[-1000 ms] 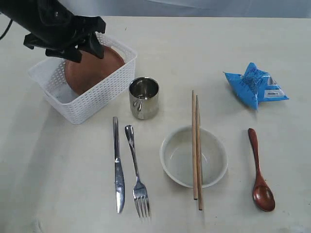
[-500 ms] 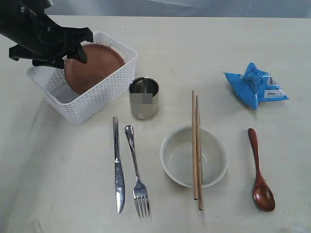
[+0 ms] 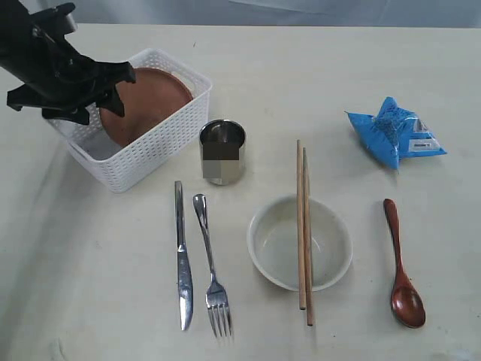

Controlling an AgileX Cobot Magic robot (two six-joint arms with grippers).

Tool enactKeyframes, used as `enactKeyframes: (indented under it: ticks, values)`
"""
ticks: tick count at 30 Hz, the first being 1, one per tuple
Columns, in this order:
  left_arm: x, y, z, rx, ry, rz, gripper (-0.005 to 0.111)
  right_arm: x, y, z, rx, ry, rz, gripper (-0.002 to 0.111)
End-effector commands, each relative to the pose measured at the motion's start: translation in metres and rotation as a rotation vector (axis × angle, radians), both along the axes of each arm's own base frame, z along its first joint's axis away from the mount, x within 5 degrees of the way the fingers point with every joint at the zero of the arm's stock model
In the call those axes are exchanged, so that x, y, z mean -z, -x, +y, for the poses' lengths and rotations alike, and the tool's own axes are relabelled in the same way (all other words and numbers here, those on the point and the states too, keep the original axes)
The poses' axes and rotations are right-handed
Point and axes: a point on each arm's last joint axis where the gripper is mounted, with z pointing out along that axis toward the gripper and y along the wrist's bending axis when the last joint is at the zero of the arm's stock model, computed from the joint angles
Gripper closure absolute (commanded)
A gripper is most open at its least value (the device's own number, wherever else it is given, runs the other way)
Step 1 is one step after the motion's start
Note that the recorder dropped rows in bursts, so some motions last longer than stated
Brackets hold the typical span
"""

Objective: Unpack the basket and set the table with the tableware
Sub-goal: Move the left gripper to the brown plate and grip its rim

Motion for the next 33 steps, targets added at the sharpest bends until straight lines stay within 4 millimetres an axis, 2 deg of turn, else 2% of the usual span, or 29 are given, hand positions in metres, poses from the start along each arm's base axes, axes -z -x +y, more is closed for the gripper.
enactKeyframes:
  ticks: [1,9,15,20,25,33]
  values:
    - [0.004,-0.002,0.001,-0.009,-0.006,-0.013,0.053,-0.002,0.0,-0.002,0.007,-0.003,-0.025,0.08]
    - [0.006,-0.006,0.001,-0.023,-0.001,-0.038,0.053,-0.002,0.0,-0.002,0.006,-0.002,-0.026,0.08]
    - [0.022,-0.006,-0.001,-0.025,-0.001,0.028,0.053,-0.002,0.0,-0.002,0.006,-0.003,-0.025,0.08]
    - [0.029,-0.01,-0.001,-0.033,-0.005,0.021,0.053,-0.002,0.0,-0.002,0.006,-0.003,-0.025,0.08]
    - [0.044,-0.014,-0.002,-0.066,0.011,0.037,0.053,-0.002,0.0,-0.002,0.008,-0.006,-0.022,0.08]
    - [0.044,-0.016,-0.005,-0.052,0.044,0.016,0.053,-0.001,0.0,-0.003,0.015,0.0,-0.009,0.08]
